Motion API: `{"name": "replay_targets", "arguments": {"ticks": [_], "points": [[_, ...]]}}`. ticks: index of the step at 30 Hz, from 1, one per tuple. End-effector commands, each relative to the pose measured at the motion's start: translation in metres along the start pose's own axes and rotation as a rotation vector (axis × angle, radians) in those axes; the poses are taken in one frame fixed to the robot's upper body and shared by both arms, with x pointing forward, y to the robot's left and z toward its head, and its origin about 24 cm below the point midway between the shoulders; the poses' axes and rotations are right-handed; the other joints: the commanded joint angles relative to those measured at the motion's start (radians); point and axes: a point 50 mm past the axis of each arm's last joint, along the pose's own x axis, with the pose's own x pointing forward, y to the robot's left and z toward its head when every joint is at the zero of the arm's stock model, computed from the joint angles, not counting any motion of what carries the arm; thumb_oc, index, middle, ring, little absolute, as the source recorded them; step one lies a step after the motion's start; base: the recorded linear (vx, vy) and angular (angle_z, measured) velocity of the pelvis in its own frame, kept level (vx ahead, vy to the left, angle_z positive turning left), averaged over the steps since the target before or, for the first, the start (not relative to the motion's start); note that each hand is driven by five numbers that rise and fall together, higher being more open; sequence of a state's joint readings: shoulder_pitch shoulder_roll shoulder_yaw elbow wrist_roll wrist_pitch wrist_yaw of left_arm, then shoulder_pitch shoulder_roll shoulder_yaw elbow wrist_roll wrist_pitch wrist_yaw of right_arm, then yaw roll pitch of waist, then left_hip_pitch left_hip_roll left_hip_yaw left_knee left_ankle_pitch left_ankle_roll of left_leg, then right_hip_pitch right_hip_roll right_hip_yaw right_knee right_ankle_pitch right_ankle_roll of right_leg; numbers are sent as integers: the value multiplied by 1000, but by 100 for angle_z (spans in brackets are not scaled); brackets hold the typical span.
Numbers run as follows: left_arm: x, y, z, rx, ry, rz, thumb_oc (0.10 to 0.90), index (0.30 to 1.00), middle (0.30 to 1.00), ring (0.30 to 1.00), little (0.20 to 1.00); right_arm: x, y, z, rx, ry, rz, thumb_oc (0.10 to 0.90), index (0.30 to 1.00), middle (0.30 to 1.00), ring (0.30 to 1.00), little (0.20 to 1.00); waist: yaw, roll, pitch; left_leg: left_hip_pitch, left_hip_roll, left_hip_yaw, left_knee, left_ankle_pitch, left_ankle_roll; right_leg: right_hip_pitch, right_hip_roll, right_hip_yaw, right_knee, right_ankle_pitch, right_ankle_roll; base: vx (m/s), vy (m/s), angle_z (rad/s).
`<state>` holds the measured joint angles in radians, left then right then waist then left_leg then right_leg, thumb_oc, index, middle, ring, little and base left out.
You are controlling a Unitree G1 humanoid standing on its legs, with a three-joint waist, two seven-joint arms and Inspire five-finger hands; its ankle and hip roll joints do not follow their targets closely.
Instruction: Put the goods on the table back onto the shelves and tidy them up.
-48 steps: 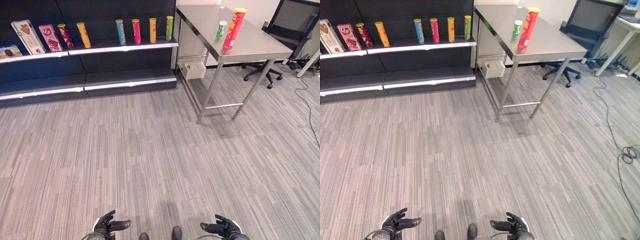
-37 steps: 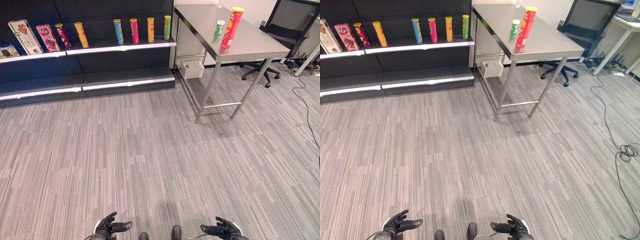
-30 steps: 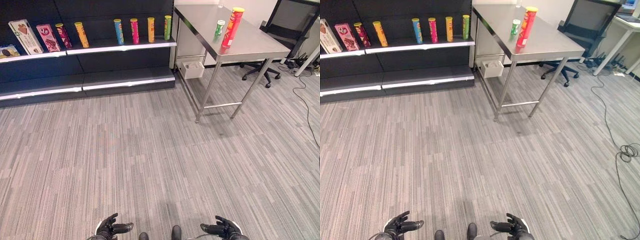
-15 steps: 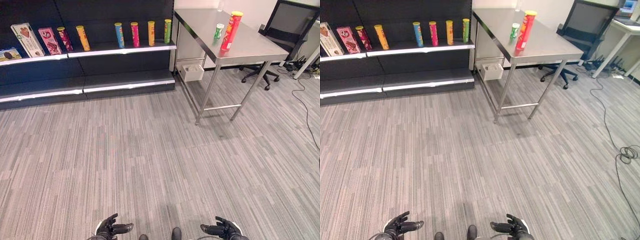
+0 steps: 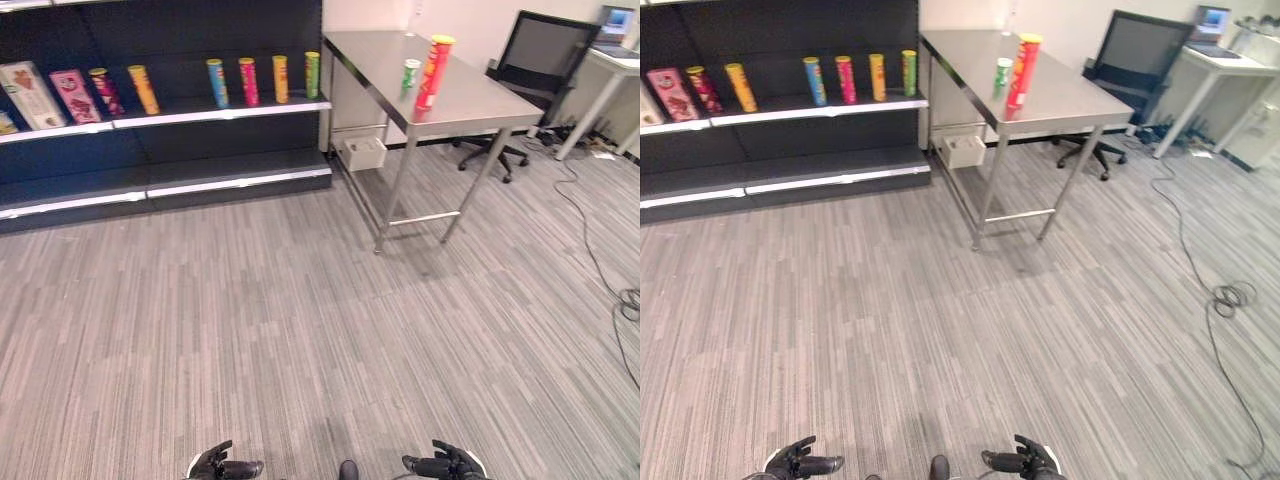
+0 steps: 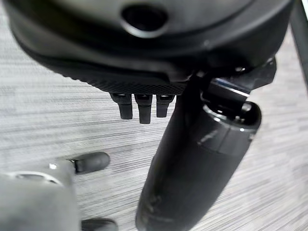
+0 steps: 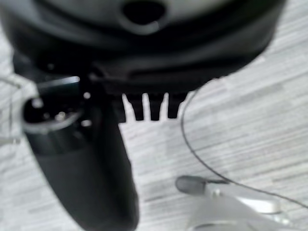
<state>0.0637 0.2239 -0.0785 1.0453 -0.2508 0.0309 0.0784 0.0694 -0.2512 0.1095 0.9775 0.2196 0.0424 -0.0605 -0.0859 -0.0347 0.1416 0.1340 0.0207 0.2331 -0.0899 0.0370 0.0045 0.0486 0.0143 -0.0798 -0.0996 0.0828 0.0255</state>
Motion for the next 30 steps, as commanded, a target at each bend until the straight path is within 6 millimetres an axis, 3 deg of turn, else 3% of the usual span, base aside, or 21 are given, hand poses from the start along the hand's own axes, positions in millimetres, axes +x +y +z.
{"name": "replay_targets", "arguments": {"ticks": [1, 7, 14, 23, 30], "points": [[5, 6, 29, 81, -83, 11, 800, 900, 900, 900, 900, 4, -17, 24, -12, -67, -58, 800, 900, 900, 900, 900, -13, -3, 9, 40, 56, 12, 3, -113, -69, 40, -64, -10, 12, -100, 121, -6, 23, -14], [5, 3, 35, 107, -101, 3, 800, 900, 900, 900, 900, 3, -21, 11, 23, -22, -76, 800, 900, 900, 900, 900, -61, 8, -1, 59, 61, 70, 3, -126, -66, 28, -60, 40, 12, -91, 125, 0, 34, -42], [5, 0, 38, 123, -111, -8, 800, 900, 900, 900, 900, 3, -22, 7, 23, -4, -77, 800, 900, 900, 900, 900, -78, 11, -2, 59, 60, 92, 3, -128, -63, 17, -57, 60, 12, -84, 128, -13, 20, -16], [5, 0, 39, 123, -115, -4, 800, 900, 900, 900, 900, 3, -20, 10, -16, -22, -63, 800, 900, 900, 900, 900, -70, 8, 6, 49, 59, 77, 3, -125, -63, 18, -60, 47, 12, -83, 127, -1, 4, -6], [5, 3, 37, 94, -114, 8, 800, 900, 900, 900, 900, 4, -20, 22, -81, -61, -54, 800, 900, 900, 900, 900, -33, 0, 15, 27, 58, 27, 3, -114, -68, 26, -65, 4, 12, -94, 122, 13, -41, 22]]}}
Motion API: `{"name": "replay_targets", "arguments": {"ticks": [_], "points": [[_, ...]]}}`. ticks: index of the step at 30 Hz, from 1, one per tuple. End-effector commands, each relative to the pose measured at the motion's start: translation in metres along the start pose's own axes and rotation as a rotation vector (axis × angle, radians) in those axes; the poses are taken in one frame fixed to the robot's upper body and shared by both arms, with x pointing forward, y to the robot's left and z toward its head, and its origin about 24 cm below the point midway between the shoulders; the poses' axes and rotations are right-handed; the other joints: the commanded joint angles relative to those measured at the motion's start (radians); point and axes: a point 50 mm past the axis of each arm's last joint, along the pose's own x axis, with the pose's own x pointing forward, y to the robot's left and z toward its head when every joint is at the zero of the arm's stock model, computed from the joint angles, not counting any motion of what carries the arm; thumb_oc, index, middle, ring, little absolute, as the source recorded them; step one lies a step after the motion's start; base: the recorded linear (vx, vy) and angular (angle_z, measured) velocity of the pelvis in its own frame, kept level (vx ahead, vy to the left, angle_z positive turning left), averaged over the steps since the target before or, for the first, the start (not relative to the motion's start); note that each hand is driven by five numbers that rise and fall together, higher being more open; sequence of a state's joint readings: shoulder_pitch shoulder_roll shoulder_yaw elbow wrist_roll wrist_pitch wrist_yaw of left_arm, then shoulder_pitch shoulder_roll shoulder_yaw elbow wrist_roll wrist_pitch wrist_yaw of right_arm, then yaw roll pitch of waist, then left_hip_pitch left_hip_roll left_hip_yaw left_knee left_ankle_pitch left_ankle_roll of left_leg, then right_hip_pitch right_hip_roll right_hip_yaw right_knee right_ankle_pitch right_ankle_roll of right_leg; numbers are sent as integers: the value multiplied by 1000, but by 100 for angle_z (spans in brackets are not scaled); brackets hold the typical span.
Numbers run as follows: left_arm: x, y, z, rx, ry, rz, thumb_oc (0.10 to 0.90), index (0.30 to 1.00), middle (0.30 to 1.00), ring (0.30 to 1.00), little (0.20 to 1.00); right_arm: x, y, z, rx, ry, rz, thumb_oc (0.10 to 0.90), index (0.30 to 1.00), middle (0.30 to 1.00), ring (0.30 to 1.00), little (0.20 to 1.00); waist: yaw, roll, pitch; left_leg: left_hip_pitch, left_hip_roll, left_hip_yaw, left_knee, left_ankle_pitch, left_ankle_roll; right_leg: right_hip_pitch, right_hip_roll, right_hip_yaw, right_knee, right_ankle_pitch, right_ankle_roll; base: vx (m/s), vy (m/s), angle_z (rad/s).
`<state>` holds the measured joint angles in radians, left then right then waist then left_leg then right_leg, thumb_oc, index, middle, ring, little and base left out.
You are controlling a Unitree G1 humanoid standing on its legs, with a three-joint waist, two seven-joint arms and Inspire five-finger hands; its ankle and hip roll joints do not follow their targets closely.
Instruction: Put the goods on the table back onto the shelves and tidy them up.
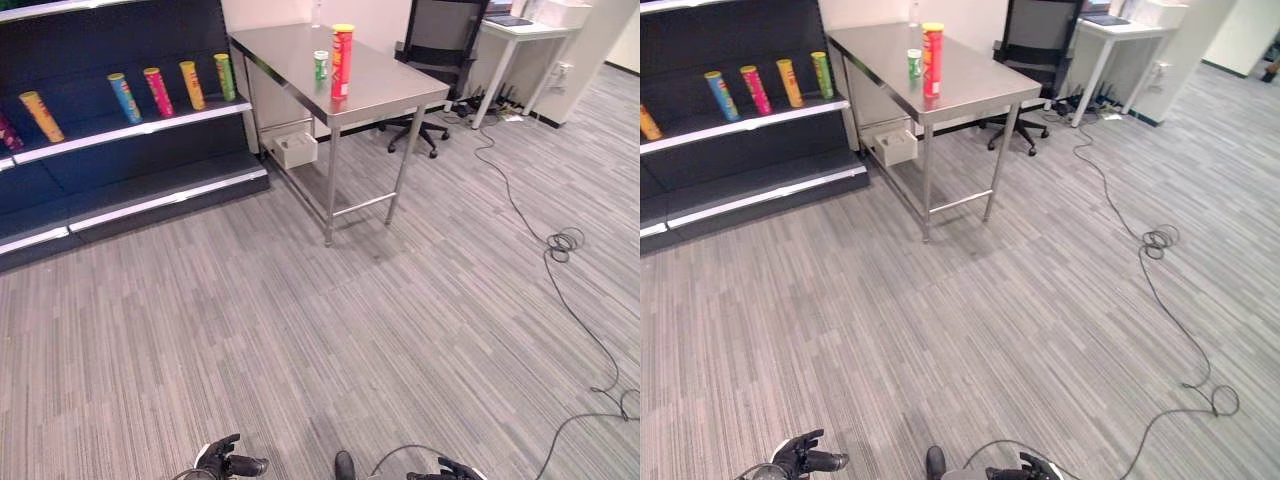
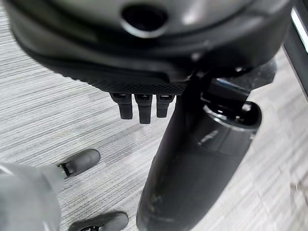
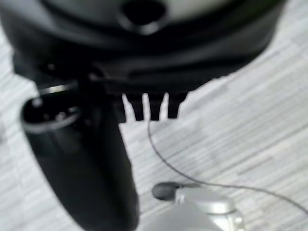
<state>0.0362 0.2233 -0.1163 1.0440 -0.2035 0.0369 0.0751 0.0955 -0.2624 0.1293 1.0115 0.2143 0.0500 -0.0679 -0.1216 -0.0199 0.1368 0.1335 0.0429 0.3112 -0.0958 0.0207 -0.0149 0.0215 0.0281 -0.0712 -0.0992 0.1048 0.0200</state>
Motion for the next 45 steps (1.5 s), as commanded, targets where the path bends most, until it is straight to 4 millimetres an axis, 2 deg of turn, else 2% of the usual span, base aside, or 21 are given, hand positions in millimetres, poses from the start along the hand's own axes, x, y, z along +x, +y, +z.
{"name": "replay_targets", "arguments": {"ticks": [1, 9, 12, 22, 24, 25, 27, 28, 29, 30, 32, 33, 35, 36, 37, 39, 40, 41, 43, 44, 45], "points": [[3, 13, 25, 10, -83, 39, 800, 900, 900, 900, 900, 4, -15, 43, -62, -133, -37, 800, 900, 900, 900, 900, 9, -15, 21, 25, 36, -61, 9, -96, -49, 55, -79, -13, 12, -119, 127, 51, -78, 34], [3, 12, 26, -44, -94, 42, 800, 900, 900, 900, 900, 4, -13, 56, -117, -171, -26, 800, 900, 900, 900, 900, 49, -18, 29, -2, 38, -130, 9, -75, -60, 63, -70, -61, 12, -140, 108, 35, -76, 36], [3, 10, 32, -64, -110, 35, 800, 900, 900, 900, 900, 4, -17, 57, -125, -174, -38, 800, 900, 900, 900, 900, 65, -17, 32, -26, 41, -188, 9, -57, -70, 64, -57, -98, 12, -157, 91, 82, -153, 49], [3, 7, 38, -117, -136, 30, 800, 900, 900, 900, 900, 4, -22, 56, -126, -170, -53, 800, 900, 900, 900, 900, 73, -9, 53, -27, 47, -216, 26, -58, -77, 75, -44, -121, 17, -182, 71, 54, -64, 17], [3, 9, 38, -124, -137, 33, 800, 900, 900, 900, 900, 4, -21, 57, -125, -173, -51, 800, 900, 900, 900, 900, 74, -14, 58, -44, 47, -214, 66, -72, -79, 72, -46, -120, 22, -183, 68, 18, -75, 1], [3, 10, 37, -142, -134, 35, 800, 900, 900, 900, 900, 4, -21, 59, -118, -187, -49, 800, 900, 900, 900, 900, 77, -25, 71, -86, 51, -205, 158, -90, -83, 74, -49, -121, 28, -192, 60, 20, -109, 2], [3, 12, 38, -153, -137, 39, 800, 900, 900, 900, 900, 3, -22, 61, -113, -198, -50, 800, 900, 900, 900, 900, 80, -35, 91, -151, 62, -197, 297, -65, -94, 78, -49, -125, 36, -196, 48, 15, -122, 9], [3, 12, 37, -154, -137, 39, 800, 900, 900, 900, 900, 3, -22, 61, -114, -198, -50, 800, 900, 900, 900, 900, 79, -35, 91, -153, 62, -197, 298, -65, -94, 77, -49, -126, 36, -196, 48, 75, -148, 23], [2, 12, 37, -175, -143, 43, 800, 900, 900, 900, 900, 2, -23, 65, -110, -219, -51, 800, 900, 900, 900, 900, 89, -47, 105, -217, 72, -206, 440, -31, -91, 96, -44, -122, 39, -206, 37, 137, -149, 10], [2, 12, 37, -214, -143, 48, 800, 900, 900, 900, 900, 2, -26, 65, -100, -216, -66, 800, 900, 900, 900, 900, 98, -52, 122, -307, 66, -210, 488, -23, -78, 113, -46, -117, 41, -213, 35, 219, -136, 7], [1, 12, 35, -241, -138, 50, 800, 900, 900, 900, 900, 2, -28, 66, -92, -216, -72, 800, 900, 900, 900, 900, 105, -54, 122, -337, 62, -202, 451, -41, -69, 132, -45, -110, 31, -222, 40, 215, 5, 2], [1, 13, 28, -256, -117, 63, 800, 900, 900, 900, 900, 1, -28, 66, -81, -220, -73, 800, 900, 900, 900, 900, 119, -50, 117, -383, 62, -202, 351, -4, -70, 157, -38, -100, 15, -235, 48, 300, 49, -33], [0, 15, 24, -247, -109, 67, 800, 900, 900, 900, 900, 1, -28, 68, -86, -226, -77, 800, 900, 900, 900, 900, 135, -37, 112, -413, 59, -202, 196, 85, -89, 191, -26, -82, 12, -263, 51, 406, 72, -56], [0, 16, 22, -243, -107, 71, 800, 900, 900, 900, 900, 1, -29, 69, -84, -230, -81, 800, 900, 900, 900, 900, 142, -32, 110, -433, 61, -192, 122, 108, -94, 213, -22, -71, 12, -279, 52, 562, 141, -34], [0, 19, 20, -237, -100, 78, 800, 900, 900, 900, 900, 1, -31, 71, -84, -233, -92, 800, 900, 900, 900, 900, 157, -24, 105, -470, 58, -182, 17, 135, -101, 254, -15, -29, 12, -305, 53, 582, 175, -43], [-1, 20, 16, -239, -93, 80, 800, 900, 900, 900, 900, 2, -31, 68, -87, -224, -91, 800, 900, 900, 900, 900, 161, -21, 100, -465, 56, -166, 9, 138, -103, 270, -14, -15, 12, -316, 56, 456, 183, -57], [-2, 24, 5, -248, -55, 91, 800, 900, 900, 900, 900, 2, -27, 63, -89, -207, -76, 800, 900, 900, 900, 900, 170, -12, 81, -437, 52, -174, 9, 166, -90, 289, -14, 20, 12, -327, 54, 469, 243, -86], [-2, 26, 3, -246, -48, 96, 800, 900, 900, 900, 900, 3, -25, 60, -94, -200, -67, 800, 900, 900, 900, 900, 174, -12, 73, -430, 44, -185, 9, 201, -90, 298, -18, 34, 20, -331, 55, 599, 308, -94], [-3, 32, 1, -247, -44, 120, 800, 900, 900, 900, 900, 3, -19, 57, -93, -189, -51, 800, 900, 900, 900, 900, 182, -35, 58, -399, 21, -187, 21, 195, -66, 287, -54, 50, 87, -314, 82, 362, 191, -86], [-3, 32, 1, -247, -44, 120, 800, 900, 900, 900, 900, 3, -19, 57, -93, -189, -51, 800, 900, 900, 900, 900, 183, -33, 57, -401, 24, -186, 20, 196, -67, 284, -52, 52, 87, -312, 81, 266, 136, -92], [-3, 34, 2, -244, -47, 120, 800, 900, 900, 900, 900, 3, -17, 55, -89, -184, -42, 800, 900, 900, 900, 900, 184, -43, 50, -387, 13, -182, 26, 178, -55, 266, -67, 54, 140, -286, 102, 231, 120, -78]]}}
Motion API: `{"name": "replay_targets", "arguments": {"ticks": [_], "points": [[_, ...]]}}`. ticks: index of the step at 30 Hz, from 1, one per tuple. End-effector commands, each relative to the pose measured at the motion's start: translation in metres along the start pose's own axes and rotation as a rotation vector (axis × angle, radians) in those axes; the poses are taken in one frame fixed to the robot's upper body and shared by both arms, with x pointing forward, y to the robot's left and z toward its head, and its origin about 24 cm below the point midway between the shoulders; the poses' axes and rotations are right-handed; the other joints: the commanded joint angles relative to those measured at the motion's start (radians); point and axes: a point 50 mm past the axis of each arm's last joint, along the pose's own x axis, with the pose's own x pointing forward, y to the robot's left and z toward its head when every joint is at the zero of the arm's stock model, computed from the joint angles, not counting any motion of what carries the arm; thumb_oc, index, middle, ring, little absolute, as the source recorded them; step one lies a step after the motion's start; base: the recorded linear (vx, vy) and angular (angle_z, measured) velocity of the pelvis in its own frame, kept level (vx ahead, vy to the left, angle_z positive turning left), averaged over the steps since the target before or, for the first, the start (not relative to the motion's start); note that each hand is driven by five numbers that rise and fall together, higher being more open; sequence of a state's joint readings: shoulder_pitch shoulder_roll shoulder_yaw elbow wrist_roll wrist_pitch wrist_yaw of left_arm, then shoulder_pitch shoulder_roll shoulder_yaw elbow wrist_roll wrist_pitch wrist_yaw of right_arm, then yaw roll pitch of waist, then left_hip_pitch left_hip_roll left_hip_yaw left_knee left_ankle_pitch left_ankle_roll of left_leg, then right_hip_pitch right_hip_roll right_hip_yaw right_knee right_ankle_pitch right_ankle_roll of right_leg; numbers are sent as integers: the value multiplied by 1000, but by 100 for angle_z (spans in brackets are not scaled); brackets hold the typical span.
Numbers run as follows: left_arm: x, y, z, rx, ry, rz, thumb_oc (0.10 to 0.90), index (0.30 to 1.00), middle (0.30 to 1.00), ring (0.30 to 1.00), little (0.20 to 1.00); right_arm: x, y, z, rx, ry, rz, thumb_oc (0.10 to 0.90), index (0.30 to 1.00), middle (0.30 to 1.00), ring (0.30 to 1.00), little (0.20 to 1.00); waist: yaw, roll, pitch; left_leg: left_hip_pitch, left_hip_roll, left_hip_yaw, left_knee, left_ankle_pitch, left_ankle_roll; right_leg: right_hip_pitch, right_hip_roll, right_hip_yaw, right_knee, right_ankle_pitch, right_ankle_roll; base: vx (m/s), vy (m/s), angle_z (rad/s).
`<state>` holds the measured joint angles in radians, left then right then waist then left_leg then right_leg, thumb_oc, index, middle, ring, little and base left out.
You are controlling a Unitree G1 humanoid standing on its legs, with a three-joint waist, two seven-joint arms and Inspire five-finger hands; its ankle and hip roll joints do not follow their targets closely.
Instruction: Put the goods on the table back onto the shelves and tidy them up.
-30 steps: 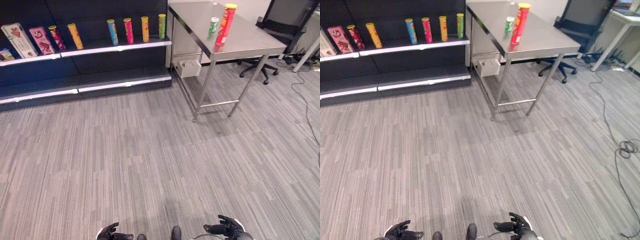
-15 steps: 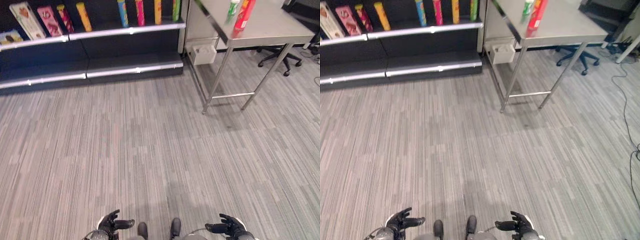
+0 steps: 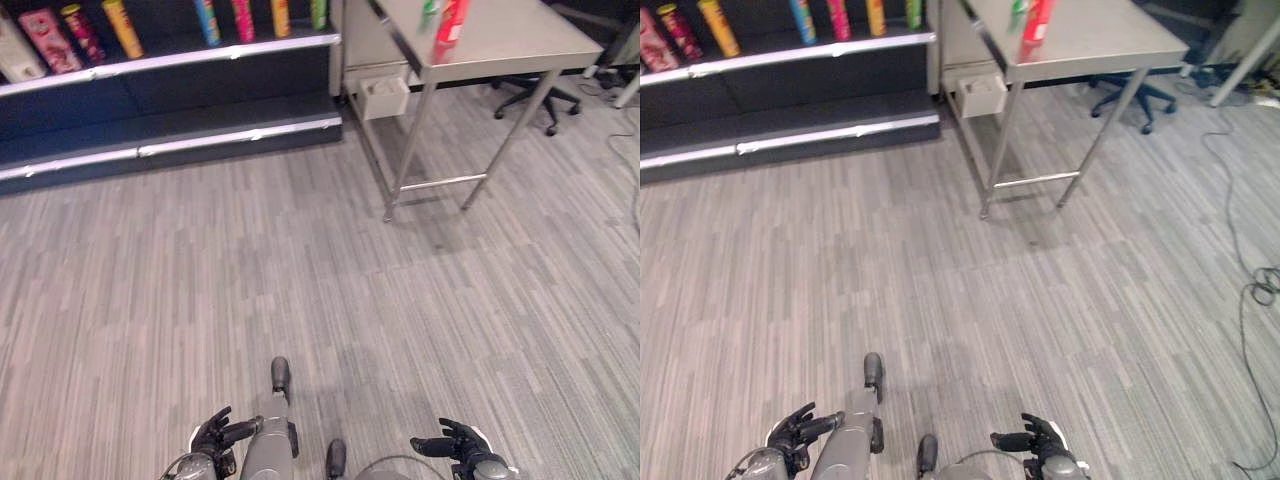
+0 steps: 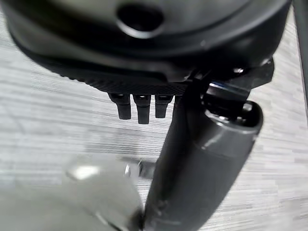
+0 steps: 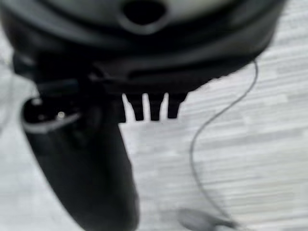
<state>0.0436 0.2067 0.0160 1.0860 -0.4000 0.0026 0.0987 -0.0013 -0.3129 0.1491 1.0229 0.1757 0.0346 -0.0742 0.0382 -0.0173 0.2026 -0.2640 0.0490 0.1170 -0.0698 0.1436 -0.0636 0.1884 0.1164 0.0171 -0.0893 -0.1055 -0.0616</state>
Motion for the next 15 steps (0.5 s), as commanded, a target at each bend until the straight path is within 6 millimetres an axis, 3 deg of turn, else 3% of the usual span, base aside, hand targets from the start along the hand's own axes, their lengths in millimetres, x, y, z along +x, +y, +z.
{"name": "replay_targets", "arguments": {"ticks": [1, 2, 4, 5, 6, 7, 8, 10, 11, 12, 15], "points": [[0, 18, 21, 73, -88, 31, 800, 900, 900, 900, 900, -1, -2, 14, -6, -76, 1, 800, 900, 900, 900, 900, 18, -56, -14, 37, -9, 19, 5, 32, 9, 66, -171, -27, 213, -29, 207, 397, 269, -65], [0, 21, 31, 65, -115, 43, 800, 900, 900, 900, 900, 0, 0, 20, -7, -94, 9, 800, 900, 900, 900, 900, 12, -62, 5, 76, -35, 22, 30, -31, 48, -48, -198, -9, 444, 113, 257, 376, 308, -50], [0, 22, 36, 65, -132, 48, 800, 900, 900, 900, 900, 0, -2, 27, -9, -122, 2, 800, 900, 900, 900, 900, -2, -49, 30, 131, -56, 8, 57, -89, 86, -146, -232, -23, 624, 246, 263, 280, 262, -58], [0, 22, 36, 65, -132, 47, 800, 900, 900, 900, 900, 0, -2, 27, -9, -122, 2, 800, 900, 900, 900, 900, 0, -46, 28, 127, -52, 9, 58, -89, 85, -149, -229, -22, 622, 249, 263, 297, 283, -36], [1, 22, 42, 57, -147, 54, 800, 900, 900, 900, 900, 0, -2, 35, -29, -143, -3, 800, 900, 900, 900, 900, -17, -12, 59, 196, -50, -6, 45, -123, 110, -264, -252, -52, 746, 245, 235, 441, 299, 10], [1, 20, 46, 43, -160, 46, 800, 900, 900, 900, 900, 1, -2, 37, -45, -146, -3, 800, 900, 900, 900, 900, -36, 7, 75, 256, -56, -22, 31, -148, 110, -333, -256, -110, 658, 152, 209, 443, 297, 29], [1, 20, 46, 43, -160, 46, 800, 900, 900, 900, 900, 1, -2, 37, -45, -147, -4, 800, 900, 900, 900, 900, -36, 9, 75, 254, -54, -23, 31, -147, 110, -333, -254, -112, 654, 154, 208, 403, 143, 15], [1, 17, 48, 51, -170, 36, 800, 900, 900, 900, 900, 1, -3, 38, -55, -146, -3, 800, 900, 900, 900, 900, -58, 13, 81, 311, -65, -34, 18, -175, 104, -373, -230, -160, 464, 113, 202, 380, 49, 19], [2, 16, 50, 58, -173, 32, 800, 900, 900, 900, 900, 1, -4, 38, -56, -142, -6, 800, 900, 900, 900, 900, -70, 7, 81, 347, -78, -45, 4, -190, 98, -382, -214, -170, 341, 118, 211, 765, 33, 18], [2, 9, 57, 78, -198, 13, 800, 900, 900, 900, 900, 2, -7, 33, -62, -119, -17, 800, 900, 900, 900, 900, -98, -10, 75, 417, -97, -63, -14, -237, 79, -402, -190, -230, 67, 185, 256, 620, 15, 16], [1, 3, 55, 94, -197, -18, 800, 900, 900, 900, 900, 1, -11, 24, -69, -95, -26, 800, 900, 900, 900, 900, -102, -17, 65, 445, -101, -70, -1, -274, 71, -382, -188, -285, 5, 191, 255, 381, -1, 46]]}}
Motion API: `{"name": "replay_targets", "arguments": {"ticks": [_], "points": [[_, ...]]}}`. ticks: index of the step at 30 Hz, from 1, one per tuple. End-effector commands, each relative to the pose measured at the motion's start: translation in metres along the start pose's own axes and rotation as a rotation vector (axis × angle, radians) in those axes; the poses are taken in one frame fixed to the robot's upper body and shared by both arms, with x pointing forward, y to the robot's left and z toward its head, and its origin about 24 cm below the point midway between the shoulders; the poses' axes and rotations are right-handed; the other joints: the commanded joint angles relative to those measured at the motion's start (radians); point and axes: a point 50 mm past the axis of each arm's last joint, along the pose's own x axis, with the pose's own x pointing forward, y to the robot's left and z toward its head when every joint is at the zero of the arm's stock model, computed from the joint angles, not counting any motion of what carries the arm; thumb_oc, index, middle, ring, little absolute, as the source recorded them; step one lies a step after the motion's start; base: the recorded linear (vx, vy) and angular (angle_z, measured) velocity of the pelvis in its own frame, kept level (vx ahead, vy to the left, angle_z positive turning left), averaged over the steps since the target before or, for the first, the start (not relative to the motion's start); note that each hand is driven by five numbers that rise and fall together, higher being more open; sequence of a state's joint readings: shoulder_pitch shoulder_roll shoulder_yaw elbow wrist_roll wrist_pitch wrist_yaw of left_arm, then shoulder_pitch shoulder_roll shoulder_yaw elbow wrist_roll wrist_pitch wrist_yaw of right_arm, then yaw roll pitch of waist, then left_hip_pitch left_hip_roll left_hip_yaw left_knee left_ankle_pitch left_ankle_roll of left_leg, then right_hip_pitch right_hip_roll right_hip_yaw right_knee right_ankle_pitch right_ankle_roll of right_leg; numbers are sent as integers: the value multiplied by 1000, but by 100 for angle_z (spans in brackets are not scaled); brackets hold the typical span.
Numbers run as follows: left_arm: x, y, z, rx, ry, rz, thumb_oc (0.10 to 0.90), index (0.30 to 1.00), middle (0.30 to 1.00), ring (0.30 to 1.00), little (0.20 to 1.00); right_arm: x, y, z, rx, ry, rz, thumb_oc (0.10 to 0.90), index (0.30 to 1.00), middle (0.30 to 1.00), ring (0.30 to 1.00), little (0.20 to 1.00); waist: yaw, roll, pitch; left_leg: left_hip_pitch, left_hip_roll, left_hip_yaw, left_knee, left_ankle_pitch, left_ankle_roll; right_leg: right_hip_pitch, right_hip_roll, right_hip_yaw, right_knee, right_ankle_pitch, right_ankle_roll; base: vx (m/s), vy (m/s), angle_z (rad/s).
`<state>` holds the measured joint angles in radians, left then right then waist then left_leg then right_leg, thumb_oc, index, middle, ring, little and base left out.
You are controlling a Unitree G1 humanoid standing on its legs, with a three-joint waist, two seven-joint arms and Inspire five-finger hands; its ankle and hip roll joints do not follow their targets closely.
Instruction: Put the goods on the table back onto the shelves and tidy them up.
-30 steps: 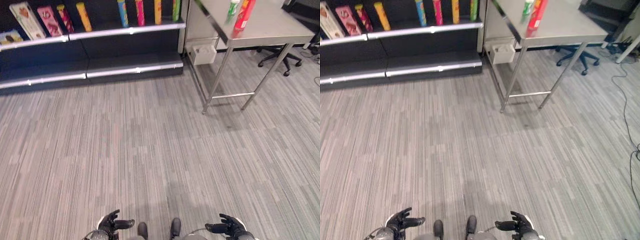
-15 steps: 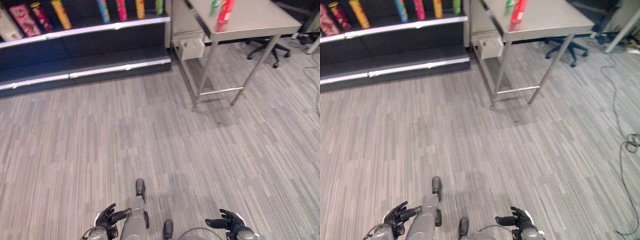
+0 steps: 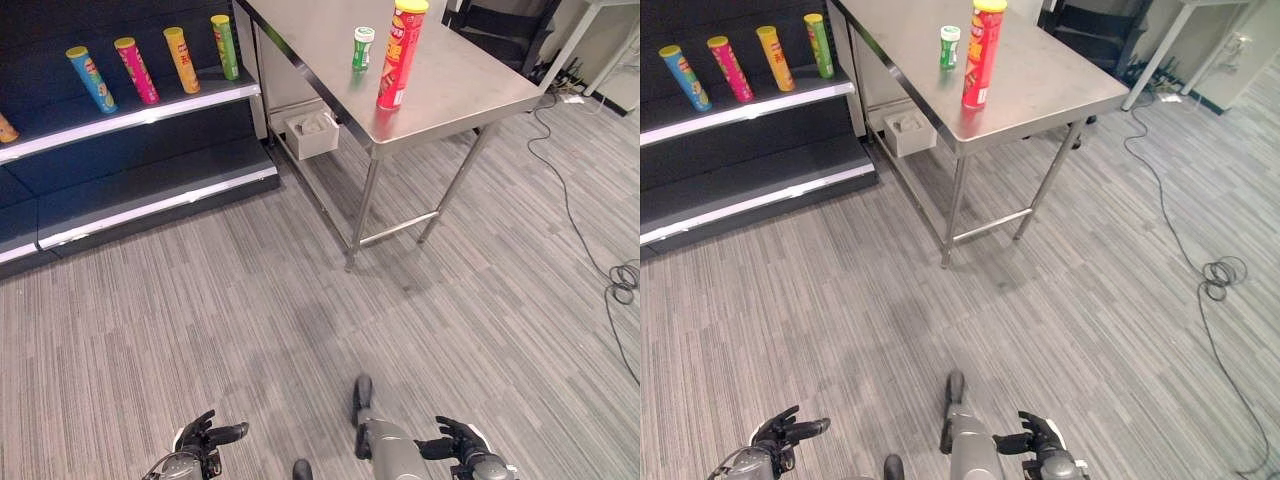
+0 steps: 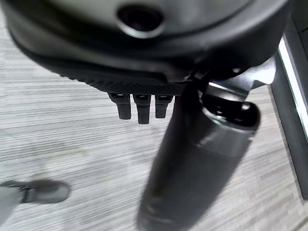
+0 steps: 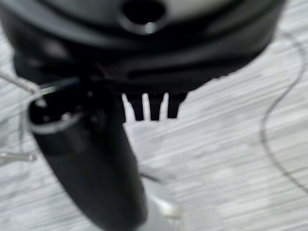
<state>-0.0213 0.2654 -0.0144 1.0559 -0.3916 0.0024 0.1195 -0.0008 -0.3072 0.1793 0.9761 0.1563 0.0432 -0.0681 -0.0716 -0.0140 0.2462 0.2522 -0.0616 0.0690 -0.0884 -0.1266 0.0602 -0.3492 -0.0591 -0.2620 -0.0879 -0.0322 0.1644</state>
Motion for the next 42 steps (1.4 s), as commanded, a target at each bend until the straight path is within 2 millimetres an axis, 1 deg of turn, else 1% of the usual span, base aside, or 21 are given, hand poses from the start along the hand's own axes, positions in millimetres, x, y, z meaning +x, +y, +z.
{"name": "replay_targets", "arguments": {"ticks": [1, 4, 6, 8, 10, 12, 13, 14, 15, 16, 18, 20, 26, 29, 31, 33, 35, 36, 37, 39, 42], "points": [[-1, -4, 14, 47, -87, -47, 800, 900, 900, 900, 900, 1, -22, 9, -25, -40, -65, 800, 900, 900, 900, 900, 8, -26, 15, -64, 5, -30, 31, -23, -50, 169, -12, 0, 1, 130, 21, 349, -19, 63], [-3, -10, 8, 58, -79, -73, 800, 900, 900, 900, 900, -1, -26, -5, -10, 6, -76, 800, 900, 900, 900, 900, -2, -26, -13, -42, 15, -41, 92, -74, -67, 204, -13, -14, 3, 153, 3, 357, -44, 12], [-3, -17, 12, 63, -94, -98, 800, 900, 900, 900, 900, -2, -28, -11, -9, 29, -83, 800, 900, 900, 900, 900, -1, -26, -20, -67, 23, -29, 199, -57, -100, 239, -16, -41, 1, 146, -7, 259, -77, 27], [-4, -20, 14, 64, -106, -114, 800, 900, 900, 900, 900, -4, -28, -18, -9, 45, -81, 800, 900, 900, 900, 900, -4, -27, -31, -101, 57, 18, 327, -18, -151, 284, -11, -63, 1, 114, -29, 223, -103, 4], [-4, -23, 19, 59, -121, -125, 800, 900, 900, 900, 900, -4, -29, -18, -4, 44, -85, 800, 900, 900, 900, 900, 1, -29, -17, -193, 106, 54, 557, 67, -200, 332, 3, -69, 1, 71, -65, 160, -117, 26], [-3, -24, 21, 61, -121, -121, 800, 900, 900, 900, 900, -3, -30, -16, 18, 46, -95, 800, 900, 900, 900, 900, -1, -43, -6, -266, 157, 101, 675, 115, -204, 362, 3, -70, 1, 39, -82, 138, -90, 9], [-3, -26, 22, 63, -119, -124, 800, 900, 900, 900, 900, -3, -29, -18, 29, 55, -98, 800, 900, 900, 900, 900, -1, -45, 0, -288, 204, 142, 670, 115, -191, 381, 2, -71, 1, 27, -84, 266, 23, -6], [-2, -25, 19, 74, -104, -123, 800, 900, 900, 900, 900, -2, -27, -18, 33, 56, -94, 800, 900, 900, 900, 900, 7, -53, 8, -302, 244, 171, 548, 67, -161, 408, -11, -57, 1, 17, -69, 287, 112, -7], [-2, -24, 19, 81, -100, -118, 800, 900, 900, 900, 900, -2, -27, -17, 24, 55, -93, 800, 900, 900, 900, 900, 11, -57, 9, -299, 246, 166, 459, 55, -156, 410, -21, -48, 1, 15, -58, 350, 279, 2], [-2, -20, 15, 74, -89, -99, 800, 900, 900, 900, 900, -1, -25, -13, 3, 46, -86, 800, 900, 900, 900, 900, 34, -46, 5, -312, 234, 71, 254, 99, -168, 415, -21, -9, 1, -1, -46, 255, 295, -20], [-2, -17, 7, 76, -55, -72, 800, 900, 900, 900, 900, -1, -29, -14, -31, 55, -100, 800, 900, 900, 900, 900, 55, -22, 3, -333, 242, -70, 137, 175, -195, 440, -13, 26, 1, -21, -43, 225, 273, -60], [-2, -20, 4, 79, -50, -87, 800, 900, 900, 900, 900, -1, -29, -16, -9, 62, -108, 800, 900, 900, 900, 900, 43, 4, -9, -293, 230, -103, 81, 165, -196, 455, -27, 58, 1, -20, -36, 229, 363, -159], [-2, -6, -4, 116, -14, -49, 800, 900, 900, 900, 900, -2, -26, -20, 80, 80, -126, 800, 900, 900, 900, 900, 17, 1, -42, -207, 170, -6, 1, 135, -155, 425, -87, 136, 21, 15, 3, 101, 325, -63], [-1, 6, 0, 104, -24, -5, 800, 900, 900, 900, 900, -3, -48, -17, 187, 66, -223, 800, 900, 900, 900, 900, 7, -13, -47, -185, 150, 42, 1, 111, -133, 400, -108, 172, 35, 37, 28, 35, 212, -62], [-2, 18, 5, 74, -54, 26, 800, 900, 900, 900, 900, -19, -114, -3, 321, -44, -452, 800, 900, 900, 900, 900, -9, -24, -48, -163, 136, 89, 1, 86, -118, 379, -125, 200, 44, 59, 56, 53, 215, -68], [-3, 19, 7, 68, -72, 29, 800, 900, 900, 900, 900, -38, -164, 17, 357, -161, -633, 800, 900, 900, 900, 900, -17, -29, -51, -158, 133, 115, 1, 77, -111, 362, -133, 203, 51, 73, 66, 25, 129, -59], [-3, 16, 7, 61, -80, 23, 800, 900, 900, 900, 900, -69, -207, 56, 310, -358, -786, 800, 900, 900, 900, 900, -27, -32, -48, -148, 134, 129, 1, 67, -108, 359, -132, 209, 56, 75, 73, 25, 54, -55], [-4, 13, 6, 61, -85, 16, 800, 900, 900, 900, 900, -110, -239, 101, 246, -593, -920, 800, 900, 900, 900, 900, -32, -35, -55, -144, 133, 132, 1, 62, -106, 362, -132, 215, 49, 74, 70, 23, 30, -17], [-4, 12, 6, 62, -85, 16, 800, 900, 900, 900, 900, -110, -239, 101, 247, -592, -921, 800, 900, 900, 900, 900, -31, -35, -56, -148, 132, 132, 1, 66, -106, 359, -132, 216, 48, 77, 69, 50, 18, -4], [-4, 8, 3, 78, -74, 4, 800, 900, 900, 900, 900, -151, -257, 143, 178, -808, -1029, 800, 900, 900, 900, 900, -30, -41, -67, -139, 134, 132, 1, 61, -108, 372, -133, 210, 36, 72, 65, 49, -21, -8], [-4, 3, 0, 113, -70, -23, 800, 900, 900, 900, 900, -206, -265, 200, 68, -1089, -1095, 800, 900, 900, 900, 900, -19, -50, -84, -128, 141, 130, 1, 56, -115, 393, -133, 189, 12, 72, 63, 60, -57, -8]]}}
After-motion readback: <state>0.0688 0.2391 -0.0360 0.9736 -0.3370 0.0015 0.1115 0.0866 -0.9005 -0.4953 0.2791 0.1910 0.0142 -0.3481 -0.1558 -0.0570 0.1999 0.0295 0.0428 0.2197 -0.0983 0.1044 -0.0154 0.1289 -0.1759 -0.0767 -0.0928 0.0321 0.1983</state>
